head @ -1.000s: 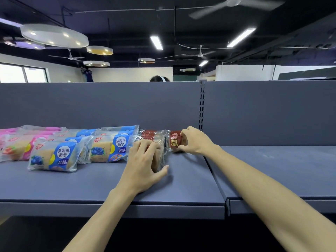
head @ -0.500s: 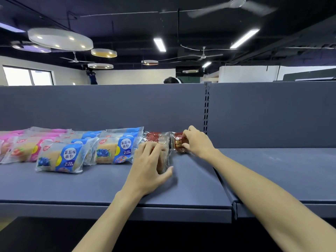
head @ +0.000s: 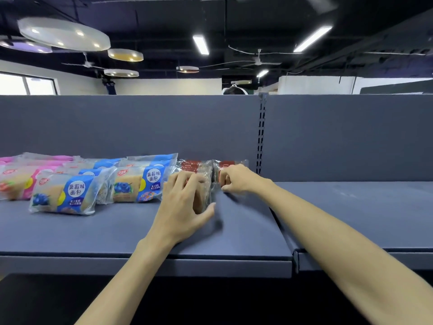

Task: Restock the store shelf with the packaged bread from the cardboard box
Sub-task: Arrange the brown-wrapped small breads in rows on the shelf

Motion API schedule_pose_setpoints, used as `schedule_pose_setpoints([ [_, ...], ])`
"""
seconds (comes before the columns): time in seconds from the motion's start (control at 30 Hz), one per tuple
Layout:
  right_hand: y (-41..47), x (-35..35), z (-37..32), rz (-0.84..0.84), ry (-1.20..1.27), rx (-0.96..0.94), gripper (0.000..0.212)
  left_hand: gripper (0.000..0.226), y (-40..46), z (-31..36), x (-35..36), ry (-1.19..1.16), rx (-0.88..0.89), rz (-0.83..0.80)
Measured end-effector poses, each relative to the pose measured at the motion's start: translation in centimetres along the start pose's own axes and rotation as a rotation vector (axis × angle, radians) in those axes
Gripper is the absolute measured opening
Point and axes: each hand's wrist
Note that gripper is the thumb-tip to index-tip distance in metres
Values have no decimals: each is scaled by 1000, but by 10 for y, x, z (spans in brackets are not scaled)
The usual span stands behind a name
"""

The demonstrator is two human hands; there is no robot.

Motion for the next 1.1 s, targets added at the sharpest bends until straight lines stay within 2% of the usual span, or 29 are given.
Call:
schedule_pose_setpoints([
  [0.17, 7, 2, 2, -22, 39, 17, 8, 46, 2, -2, 1, -3, -1, 14],
  [0.37, 2, -5, -4, -122, 65, 43, 28, 45, 1, -3, 4, 15, -3, 12],
  [0.43, -9, -11, -8, -94, 75, 34, 31, 44, 0, -4, 4, 20, 3, 11],
  [0.53, -33, -14, -12, -16, 94, 7, 24, 43, 1, -5, 5, 30, 16, 15],
  [0.67, -83, -15, -25, -68, 46, -30, 12, 43, 1, -4, 4, 46, 10, 1],
  [0.8, -118, -28, -45, -63, 31, -38, 12, 41, -1, -1, -2, 69, 21, -48],
  [1.0, -124, -38, -90, 70, -19, -47, 16, 36, -11, -9, -40, 70, 130, -90],
  [1.1, -114, -37, -123, 103, 1, -71, 14, 40, -21, -32, -70, 128, 126, -110],
])
Point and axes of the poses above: each hand's wrist, its own y-axis towards the middle knuckle, its own x-axis out of the palm, z = x × y, and after that the axes turned 7 degrees about y, right-handed
